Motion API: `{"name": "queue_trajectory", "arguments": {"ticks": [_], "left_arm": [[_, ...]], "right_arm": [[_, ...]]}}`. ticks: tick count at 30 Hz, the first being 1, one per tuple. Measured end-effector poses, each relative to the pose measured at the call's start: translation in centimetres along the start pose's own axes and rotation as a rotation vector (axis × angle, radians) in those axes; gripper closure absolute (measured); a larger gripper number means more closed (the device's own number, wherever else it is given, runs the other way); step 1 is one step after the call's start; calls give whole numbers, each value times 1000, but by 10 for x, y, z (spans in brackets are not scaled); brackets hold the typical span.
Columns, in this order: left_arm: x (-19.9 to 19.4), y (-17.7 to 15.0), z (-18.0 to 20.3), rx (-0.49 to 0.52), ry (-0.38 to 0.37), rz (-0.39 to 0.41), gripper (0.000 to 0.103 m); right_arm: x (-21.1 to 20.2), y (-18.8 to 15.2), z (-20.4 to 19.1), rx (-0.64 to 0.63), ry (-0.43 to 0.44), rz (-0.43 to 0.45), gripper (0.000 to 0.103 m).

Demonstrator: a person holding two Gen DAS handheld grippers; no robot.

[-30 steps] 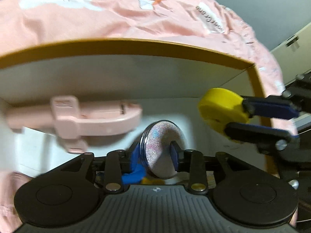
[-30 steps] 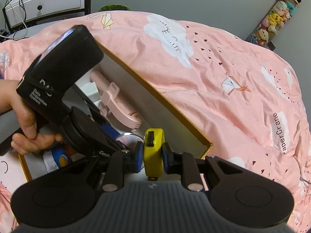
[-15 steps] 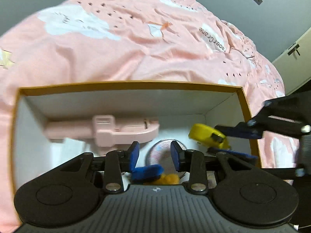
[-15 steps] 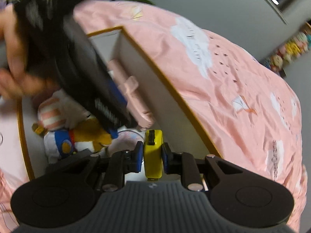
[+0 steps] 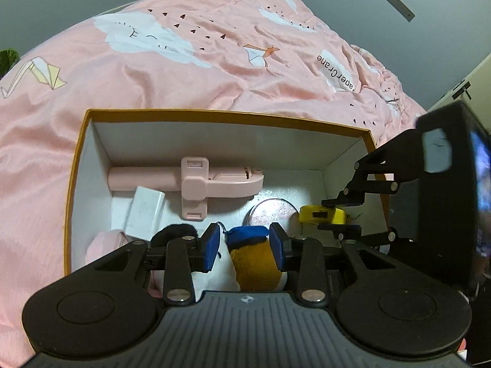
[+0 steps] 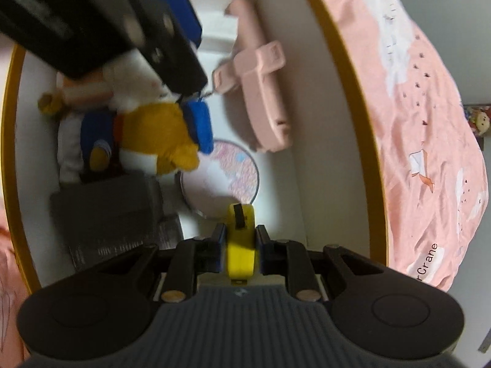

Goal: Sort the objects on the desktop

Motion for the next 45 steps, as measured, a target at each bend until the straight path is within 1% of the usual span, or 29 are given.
{"name": "queue_trajectory", "arguments": {"ticks": [3, 6, 8, 11, 13, 15, 16, 18, 20, 22, 23, 26, 28, 33, 34, 36, 40, 43, 45], "left_arm": [[-3, -3, -4, -6, -4, 3, 63], [-3, -6, -8, -12, -7, -1, 63], [-3, -8, -9, -15, -8, -3, 63], [-3, -10, -10, -13, -15, -3, 63], [-4, -11, -10, -14, -22, -1, 63], [-5, -12, -10, -17, -26, -1, 63], [-5, -13, -10, -18, -28, -1, 63], [-5, -13, -11, -23, -32, -2, 63], [-6, -14, -11, -23, -34, -1, 63], [-7, -16, -11, -19, -33, -1, 63], [-7, -16, -11, -18, -31, -1, 63], [-6, -18, -11, -17, -24, -7, 63], [-6, -19, -12, -17, -19, -9, 63], [-5, -20, -15, -18, -16, -15, 63], [-5, -21, -15, -16, -16, -16, 63], [-6, -21, -14, -12, -16, -18, 63], [-13, -24, -9, 16, -4, -6, 63], [-22, -26, -4, 50, 30, 23, 63], [-30, -27, 0, 78, 59, 55, 63]], "right_arm": [[2, -1, 3, 26, 56, -42, 82], [-2, -3, 7, 70, 117, -29, 81], [-6, -4, 8, 102, 156, -18, 78], [-13, -7, 5, 131, 169, -12, 77], [-20, -9, 6, 145, 181, 9, 77], [-27, -8, 7, 180, 213, 29, 80], [-29, -8, 9, 202, 226, 44, 84], [-32, -7, 13, 243, 248, 68, 85], [-33, -6, 18, 284, 240, 92, 86], [-29, -3, 28, 314, 200, 102, 87], [-25, -3, 31, 324, 178, 98, 91], [-10, 2, 42, 329, 135, 81, 93], [0, 3, 41, 313, 114, 55, 96], [17, 1, 32, 272, 150, -21, 97], [19, -1, 30, 262, 159, -34, 101], [20, -4, 28, 259, 168, -45, 101], [10, -10, 30, 287, 156, 2, 100], [-7, -15, 28, 298, 124, 64, 100], [-23, -20, 25, 323, 99, 132, 100]]}}
Point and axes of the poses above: each gripper's, at about its wrist camera, not at the fingertips, and x roughly the way its jaws point, z to its right, y to its top, the point moved 4 cm from there along x, roughly the way its jaws point, and after that the axes turned 14 degrees about y, right-handed, at the moved point
